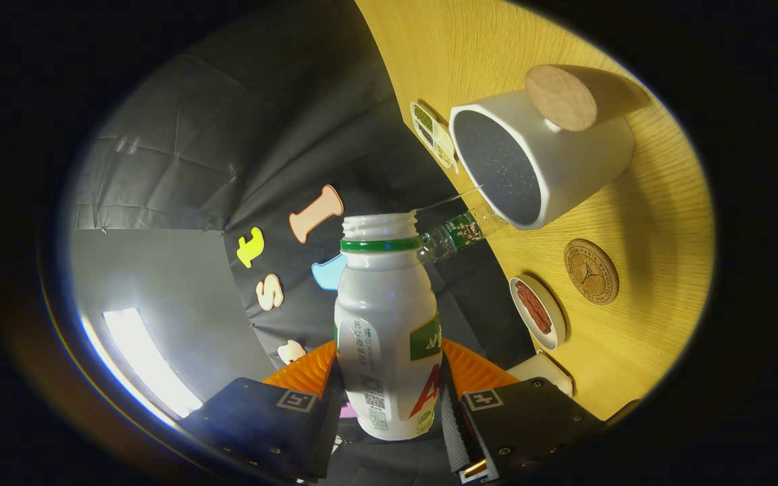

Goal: Take the bottle from table, then pour the juice into the cup, finally place the bottle on the coaster

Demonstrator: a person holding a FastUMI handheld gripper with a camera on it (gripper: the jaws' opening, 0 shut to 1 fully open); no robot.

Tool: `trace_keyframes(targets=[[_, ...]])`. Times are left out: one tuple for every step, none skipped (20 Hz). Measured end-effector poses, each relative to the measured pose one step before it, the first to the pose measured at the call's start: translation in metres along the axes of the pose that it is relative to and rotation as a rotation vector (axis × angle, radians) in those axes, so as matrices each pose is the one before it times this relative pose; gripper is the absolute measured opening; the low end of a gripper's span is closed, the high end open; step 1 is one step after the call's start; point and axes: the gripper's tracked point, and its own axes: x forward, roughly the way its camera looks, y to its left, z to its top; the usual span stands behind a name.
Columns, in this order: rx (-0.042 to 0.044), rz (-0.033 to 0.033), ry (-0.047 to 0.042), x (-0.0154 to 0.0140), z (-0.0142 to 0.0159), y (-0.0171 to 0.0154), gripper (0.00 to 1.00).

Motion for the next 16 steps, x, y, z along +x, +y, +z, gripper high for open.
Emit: trace_keyframes(targets=[[0.00438,-0.00091,-0.00092,0.00047,0.00037,-0.00056,0.64],[0.00299,0.00013,-0.00153,0.00021,0.00075,0.00035,0.64],[0.00325,-0.00085,-0.00053,-0.00005,0.00065,-0.00032,0.64],[0.00471,-0.00113,-0.00161,0.00011,0.00051,0.00038,0.64],[0.00589,0.00083,-0.00170,0.00044,0.00052,-0.00008,0.64],[0.00644,0.00124,-0.00225,0.00054,-0.00001,0.00074,0.64],[0.00567,-0.00054,-0.00109,0.00028,0.00083,-0.00034,0.64],[0.00435,-0.00154,-0.00144,-0.00029,0.00028,0.00027,0.64],[0.00338,-0.00183,-0.00079,0.00020,0.00037,-0.00091,0.64],[0.00495,-0.00162,-0.00094,0.00017,0.00052,0.00060,0.64],[0.00420,0.00046,-0.00167,0.00019,-0.00017,0.00028,0.64],[0.00470,-0.00040,-0.00105,0.00012,0.00060,0.00062,0.64],[0.00526,-0.00045,-0.00150,-0.00049,0.00063,-0.00053,0.64],[0.00577,-0.00137,-0.00067,0.00118,0.00027,0.00034,0.64],[0.00516,-0.00083,-0.00028,-0.00046,0.00027,-0.00015,0.64],[0.00599,-0.00065,-0.00093,0.00023,0.00028,0.00061,0.64]])
